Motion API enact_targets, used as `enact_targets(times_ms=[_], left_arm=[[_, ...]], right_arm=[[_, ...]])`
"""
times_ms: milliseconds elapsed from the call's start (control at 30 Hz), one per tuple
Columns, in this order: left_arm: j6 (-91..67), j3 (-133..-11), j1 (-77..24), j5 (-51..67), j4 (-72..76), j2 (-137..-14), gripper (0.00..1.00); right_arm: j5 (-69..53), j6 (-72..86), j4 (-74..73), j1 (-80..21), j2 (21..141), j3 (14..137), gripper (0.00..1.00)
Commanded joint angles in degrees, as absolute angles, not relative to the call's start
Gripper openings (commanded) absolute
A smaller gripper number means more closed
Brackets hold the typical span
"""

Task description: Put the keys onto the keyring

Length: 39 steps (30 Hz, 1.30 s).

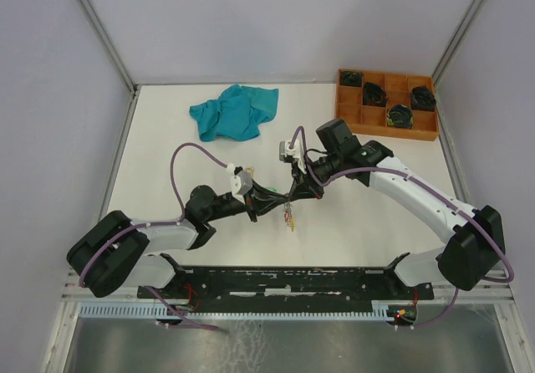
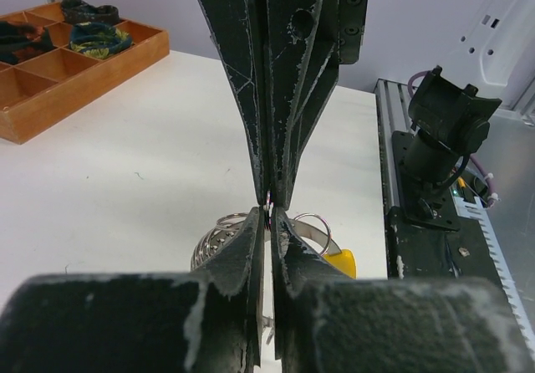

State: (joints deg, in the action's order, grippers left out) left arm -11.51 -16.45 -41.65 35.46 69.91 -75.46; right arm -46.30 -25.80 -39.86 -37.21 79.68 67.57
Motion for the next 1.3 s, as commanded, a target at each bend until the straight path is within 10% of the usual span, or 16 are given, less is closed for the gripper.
enact_targets(times_ms=[0, 500, 833, 1267], left_arm=[[-10.0, -18.3, -41.8, 33.8, 69.8, -74.9, 0.06], [-8.9, -13.2, -41.8, 24.7, 67.0, -69.4, 0.03], [-9.5, -9.0, -41.8, 26.0, 72.8, -69.5, 0.03], [-11.3, -8.6, -42.2, 27.2, 68.4, -63.0, 0.03]], right_arm=[[-49.7, -25.7, -38.0, -37.2, 79.5, 68.2, 0.01], [-39.2, -18.3, -31.6, -37.2, 78.6, 68.2, 0.39], [-22.5, -7.2, -23.6, -37.2, 85.9, 70.6, 0.47], [-31.5, -7.2, -11.9, -41.3, 102.1, 70.5, 0.43]])
